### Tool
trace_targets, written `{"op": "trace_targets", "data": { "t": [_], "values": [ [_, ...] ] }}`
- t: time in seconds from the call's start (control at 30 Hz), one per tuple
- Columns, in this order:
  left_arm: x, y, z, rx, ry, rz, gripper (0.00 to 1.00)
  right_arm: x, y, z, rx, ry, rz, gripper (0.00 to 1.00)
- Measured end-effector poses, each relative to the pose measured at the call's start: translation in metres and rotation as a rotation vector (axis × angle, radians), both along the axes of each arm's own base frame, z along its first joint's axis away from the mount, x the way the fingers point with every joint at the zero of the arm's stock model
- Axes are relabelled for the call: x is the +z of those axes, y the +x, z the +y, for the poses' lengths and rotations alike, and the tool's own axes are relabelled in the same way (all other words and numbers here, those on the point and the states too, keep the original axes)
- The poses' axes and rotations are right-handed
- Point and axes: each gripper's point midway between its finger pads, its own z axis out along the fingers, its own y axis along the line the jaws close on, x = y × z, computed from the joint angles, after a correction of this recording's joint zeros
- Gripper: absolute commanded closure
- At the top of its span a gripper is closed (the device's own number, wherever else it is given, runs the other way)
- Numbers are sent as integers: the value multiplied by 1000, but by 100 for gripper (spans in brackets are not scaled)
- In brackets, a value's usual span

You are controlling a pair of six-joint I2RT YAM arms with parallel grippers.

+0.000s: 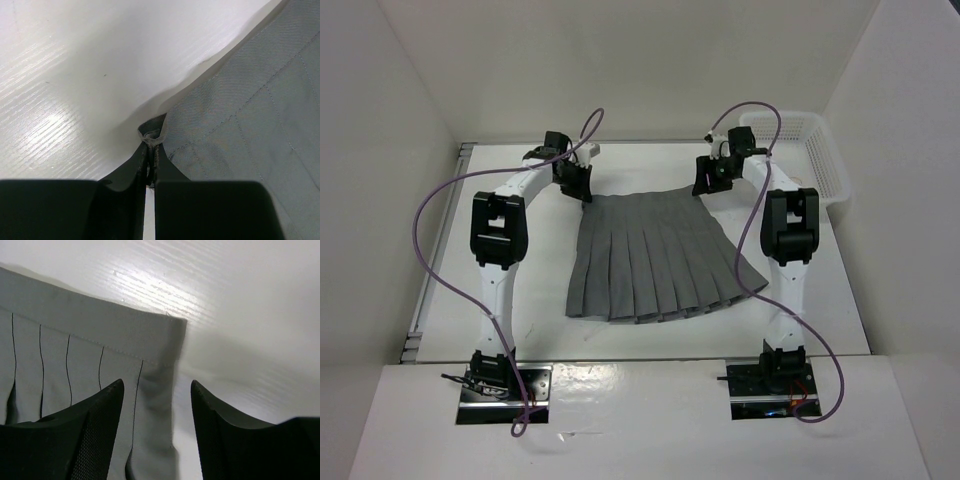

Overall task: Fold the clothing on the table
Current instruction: Fold the skirt

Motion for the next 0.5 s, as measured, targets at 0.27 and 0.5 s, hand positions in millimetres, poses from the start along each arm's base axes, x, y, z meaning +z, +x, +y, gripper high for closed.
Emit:
{"op": "trace_targets", "data": {
  "t": [0.27,0.5],
  "values": [
    [-1,-1,-2,-4,6,0,97,4,30,-1,-2,13,-50,40],
    [-1,-1,-3,-7,7,1,97,-15,31,-3,-7,36,-9,44]
  ]
}}
